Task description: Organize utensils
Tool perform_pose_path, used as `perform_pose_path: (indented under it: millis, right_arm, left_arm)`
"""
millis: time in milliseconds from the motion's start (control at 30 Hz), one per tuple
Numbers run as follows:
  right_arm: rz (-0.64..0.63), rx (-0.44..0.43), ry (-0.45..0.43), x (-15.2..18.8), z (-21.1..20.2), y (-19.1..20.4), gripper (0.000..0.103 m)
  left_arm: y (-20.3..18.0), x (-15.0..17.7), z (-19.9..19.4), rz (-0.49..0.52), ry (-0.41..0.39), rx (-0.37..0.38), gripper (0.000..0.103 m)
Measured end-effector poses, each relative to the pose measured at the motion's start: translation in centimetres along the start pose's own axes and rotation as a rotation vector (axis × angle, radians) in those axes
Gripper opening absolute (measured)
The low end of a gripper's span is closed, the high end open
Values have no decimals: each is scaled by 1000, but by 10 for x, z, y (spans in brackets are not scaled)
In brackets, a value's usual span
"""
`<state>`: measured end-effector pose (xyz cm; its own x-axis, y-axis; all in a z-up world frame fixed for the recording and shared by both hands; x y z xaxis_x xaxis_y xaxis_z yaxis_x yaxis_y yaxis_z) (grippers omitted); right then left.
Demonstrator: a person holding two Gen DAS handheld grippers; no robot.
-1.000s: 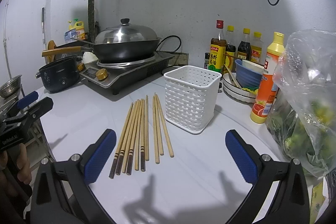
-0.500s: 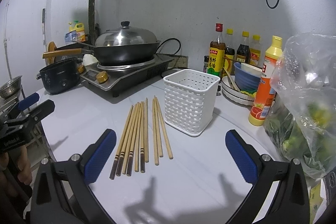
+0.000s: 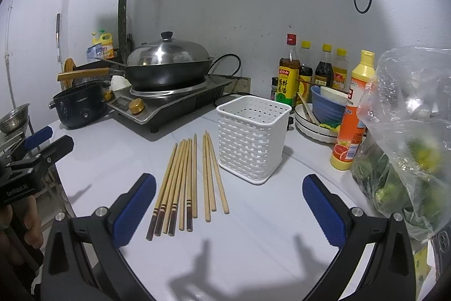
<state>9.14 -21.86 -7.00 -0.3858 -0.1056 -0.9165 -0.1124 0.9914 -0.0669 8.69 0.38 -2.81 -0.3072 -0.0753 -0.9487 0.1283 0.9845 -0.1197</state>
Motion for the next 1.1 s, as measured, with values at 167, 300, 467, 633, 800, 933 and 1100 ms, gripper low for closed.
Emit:
perform_pose_path:
  millis: [167,300,467,633,800,933,1100]
  right_arm:
    - [-2,0,2,0,-1,1,103]
    - [-4,-1,2,0,-1,2,103]
    - [-8,-4,5,-1,-1,5,103]
    - [-9,-6,5,-2,1,6,103]
    - [-13,-8,4,-3,1,8,103]
    - [-14,-9,7,-2,2,9,103]
    - [-15,-8,8,-2,2,10,103]
  left_arm:
    - [1,0,-1,-3,-1,-5,103]
    - [2,-1,-2,-6,-3,-8,103]
    - [3,-1,-2,-7,-3,-9,103]
    - [5,0,-2,-9,-4,-12,103]
    - [7,0,-3,-11,-5,-15,103]
    - [7,1,-2,-11,-5,-15,103]
    - [8,3,2,-9,5,-15,103]
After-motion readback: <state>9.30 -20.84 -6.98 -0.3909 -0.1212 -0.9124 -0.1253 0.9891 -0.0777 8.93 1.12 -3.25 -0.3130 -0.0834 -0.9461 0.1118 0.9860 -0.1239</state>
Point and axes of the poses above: each gripper's, at about its wrist camera, not at the fingertips, and z roughly the way its jaws point, y to its left, x to its underside, the point moved 10 cm from there along z, roughly the way its jaws point, and after that the axes turned 10 degrees about x, right-handed, at the moved point
